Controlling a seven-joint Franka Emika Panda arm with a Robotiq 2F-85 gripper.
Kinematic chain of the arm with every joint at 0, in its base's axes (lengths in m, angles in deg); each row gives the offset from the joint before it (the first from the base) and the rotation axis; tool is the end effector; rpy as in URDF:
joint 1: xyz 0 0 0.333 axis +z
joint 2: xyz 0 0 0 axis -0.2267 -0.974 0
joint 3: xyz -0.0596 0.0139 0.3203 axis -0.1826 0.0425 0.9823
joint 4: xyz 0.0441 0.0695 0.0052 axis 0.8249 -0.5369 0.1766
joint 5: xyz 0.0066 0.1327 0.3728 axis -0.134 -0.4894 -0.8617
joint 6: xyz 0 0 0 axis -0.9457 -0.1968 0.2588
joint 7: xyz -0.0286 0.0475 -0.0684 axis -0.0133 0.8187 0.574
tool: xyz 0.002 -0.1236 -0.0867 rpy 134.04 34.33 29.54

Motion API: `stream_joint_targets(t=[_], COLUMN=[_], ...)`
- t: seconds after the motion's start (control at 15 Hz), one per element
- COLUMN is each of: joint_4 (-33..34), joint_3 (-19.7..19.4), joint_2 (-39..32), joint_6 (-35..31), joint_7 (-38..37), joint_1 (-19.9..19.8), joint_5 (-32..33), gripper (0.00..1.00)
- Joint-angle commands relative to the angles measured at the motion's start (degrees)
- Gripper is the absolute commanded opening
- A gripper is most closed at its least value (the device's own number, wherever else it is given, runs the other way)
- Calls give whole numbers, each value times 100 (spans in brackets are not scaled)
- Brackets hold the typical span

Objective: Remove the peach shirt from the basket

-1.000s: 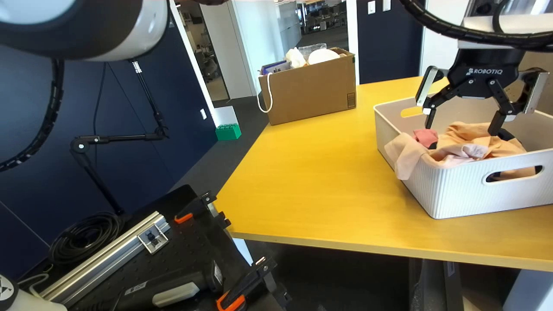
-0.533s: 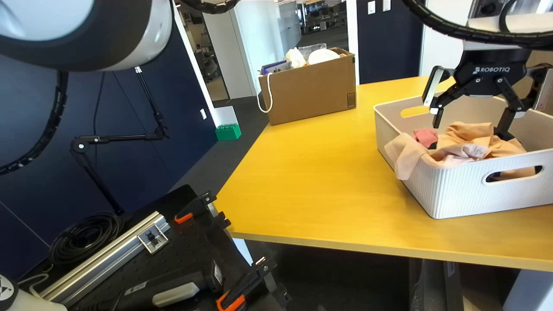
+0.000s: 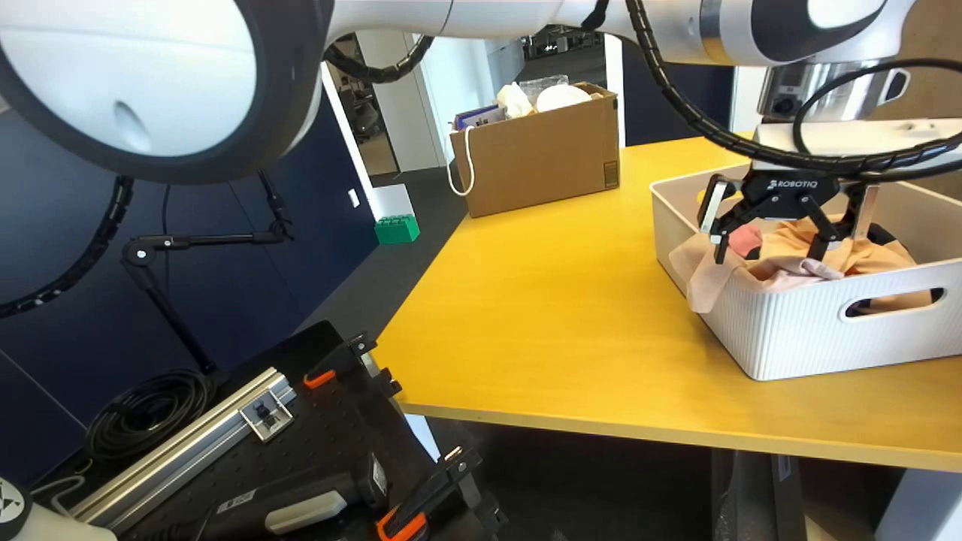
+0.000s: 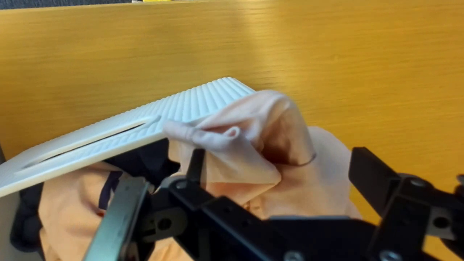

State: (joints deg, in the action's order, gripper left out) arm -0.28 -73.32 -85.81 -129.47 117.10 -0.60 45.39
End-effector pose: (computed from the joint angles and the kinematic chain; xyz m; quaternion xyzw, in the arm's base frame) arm 0.7799 -0.1981 0.1400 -0.9496 -0.3097 0.0239 0.0430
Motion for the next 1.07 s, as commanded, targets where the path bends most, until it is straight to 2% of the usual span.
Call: stream_joint_targets(t=[0.0,0.33,0.6,1.0], joint_4=[94,158,224,281], joint_3=[-161,-370,-359,-417], joint_2=[-56,120,-39,-283], joint_6=[-107,-328,-364,-650], joint_7=[109,165,281,492], joint_1=[170,102,-42,50], joint_5=[251,583,553,675], gripper=[100,100,100,100])
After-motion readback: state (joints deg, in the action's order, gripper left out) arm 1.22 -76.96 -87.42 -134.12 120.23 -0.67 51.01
